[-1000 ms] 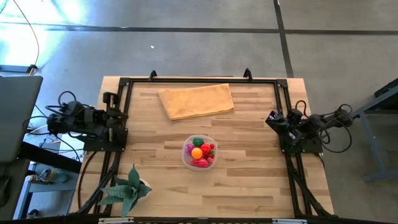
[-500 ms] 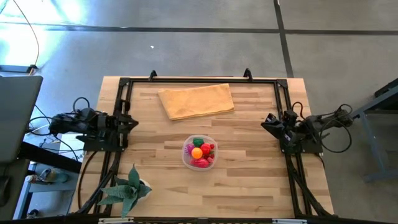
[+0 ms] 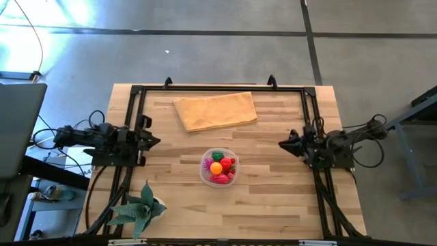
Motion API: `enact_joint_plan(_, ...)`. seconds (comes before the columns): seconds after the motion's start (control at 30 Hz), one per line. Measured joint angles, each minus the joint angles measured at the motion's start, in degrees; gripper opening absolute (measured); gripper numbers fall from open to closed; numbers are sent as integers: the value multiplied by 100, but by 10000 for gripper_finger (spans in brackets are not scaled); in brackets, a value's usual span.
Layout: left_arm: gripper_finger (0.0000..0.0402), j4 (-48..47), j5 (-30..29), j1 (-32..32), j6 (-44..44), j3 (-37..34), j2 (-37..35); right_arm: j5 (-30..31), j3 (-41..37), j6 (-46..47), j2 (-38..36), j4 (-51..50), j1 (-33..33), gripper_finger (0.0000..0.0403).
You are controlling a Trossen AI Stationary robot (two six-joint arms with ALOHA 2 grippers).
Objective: Pick and placing Produce into tupperware
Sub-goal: Return to Home Position
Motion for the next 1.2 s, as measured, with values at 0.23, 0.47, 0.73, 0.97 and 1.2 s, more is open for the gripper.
enact_joint_plan(0.23,3,-434,107,0,44,-140,0,-37,4,-529,53,-817,-2,61)
enact_joint_plan(0.47,3,-1924,98,0,702,-142,2,-64,7,-2439,122,-833,0,61)
enact_joint_plan(0.73,3,-2065,243,0,1252,-142,96,-64,11,-2591,122,-849,-1,61)
enact_joint_plan(0.97,3,-2065,239,0,1252,-142,98,-64,13,-2569,122,-855,0,61)
enact_joint_plan(1.2,3,-2065,238,0,1252,-140,98,-64,15,-2569,122,-860,-2,61)
